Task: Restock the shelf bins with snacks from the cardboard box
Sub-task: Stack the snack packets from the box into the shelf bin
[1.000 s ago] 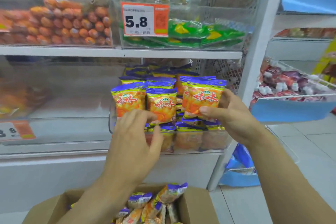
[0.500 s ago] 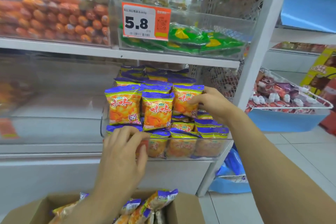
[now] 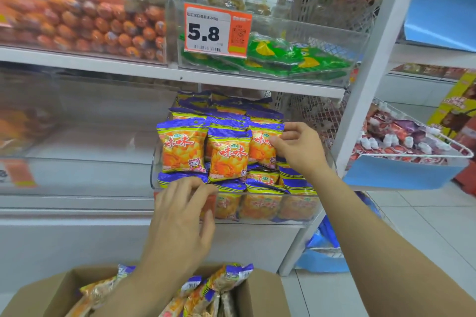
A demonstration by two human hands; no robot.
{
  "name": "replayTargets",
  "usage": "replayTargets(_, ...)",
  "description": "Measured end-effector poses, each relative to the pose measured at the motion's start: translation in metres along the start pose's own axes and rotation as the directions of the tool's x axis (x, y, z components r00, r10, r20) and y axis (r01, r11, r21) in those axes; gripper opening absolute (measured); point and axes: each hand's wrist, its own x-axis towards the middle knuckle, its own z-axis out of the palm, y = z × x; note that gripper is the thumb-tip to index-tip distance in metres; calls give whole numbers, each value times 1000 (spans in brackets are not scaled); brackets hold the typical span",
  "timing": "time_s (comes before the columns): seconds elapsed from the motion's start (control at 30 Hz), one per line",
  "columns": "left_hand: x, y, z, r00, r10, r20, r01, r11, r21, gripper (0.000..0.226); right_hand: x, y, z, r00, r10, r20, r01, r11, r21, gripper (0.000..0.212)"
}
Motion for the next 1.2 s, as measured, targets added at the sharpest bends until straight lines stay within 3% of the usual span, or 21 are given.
replayTargets(0.1, 4, -1, -4, 997, 49, 54, -48, 999, -13, 43, -8, -11, -8, 986, -131, -107, 111, 978, -175, 46)
replayTargets(0.23, -4, 4, -22, 999, 27, -25, -33, 955, -295, 39, -31, -38, -21, 892, -408, -195, 338, 888, -310, 16)
replayTargets(0.3, -28, -1, -26, 999, -11, -50, -7, 936, -352, 30, -62, -47, -15, 836, -515, -192, 448, 841, -304, 11)
replayTargets(0.33, -43, -8, -24, 999, -47, 9, 47, 930, -363, 25, -83, -50, -10, 813, -558, -164, 508, 819, -266, 10)
replayTargets(0.4, -79, -30, -13, 954, -146, 261, 231, 915, -330, 21, -124, -47, 6, 788, -616, -4, 603, 773, -197, 9)
replayTargets(0.47, -118, -55, 4, 855, -208, 475, 345, 912, -221, 23, -157, -27, 29, 796, -518, 312, 588, 785, -196, 8)
replayTargets(0.53, -151, -72, 18, 751, -245, 613, 400, 908, -127, 28, -180, 18, 54, 771, -175, 613, 426, 856, -292, 11)
replayTargets(0.6, -175, -78, 28, 650, -306, 696, 469, 882, -50, 36, -200, 69, 73, 737, 96, 669, 350, 793, -499, 33)
replayTargets(0.7, -202, -76, 40, 549, -319, 772, 505, 863, -3, 44, -226, 138, 86, 713, 230, 663, 452, 573, -684, 38)
replayTargets(0.8, -215, -72, 50, 531, -314, 787, 524, 852, -13, 43, -255, 167, 92, 636, 304, 709, 485, 558, -674, 50)
replayTargets(0.93, -210, -63, 60, 550, -380, 744, 569, 822, 0, 36, -272, 182, 97, 633, 233, 738, 596, 461, -657, 57)
replayTargets(1.0, -207, -51, 67, 530, -372, 763, 590, 807, -17, 31, -271, 185, 97, 622, 229, 748, 594, 485, -642, 54)
replayTargets(1.13, -214, -19, 87, 418, -343, 841, 598, 801, 30, 28, -271, 186, 94, 598, 231, 768, 564, 560, -607, 49)
replayTargets(1.2, -214, -13, 98, 416, -372, 830, 601, 797, 57, 24, -268, 184, 93, 593, 217, 776, 561, 580, -591, 46)
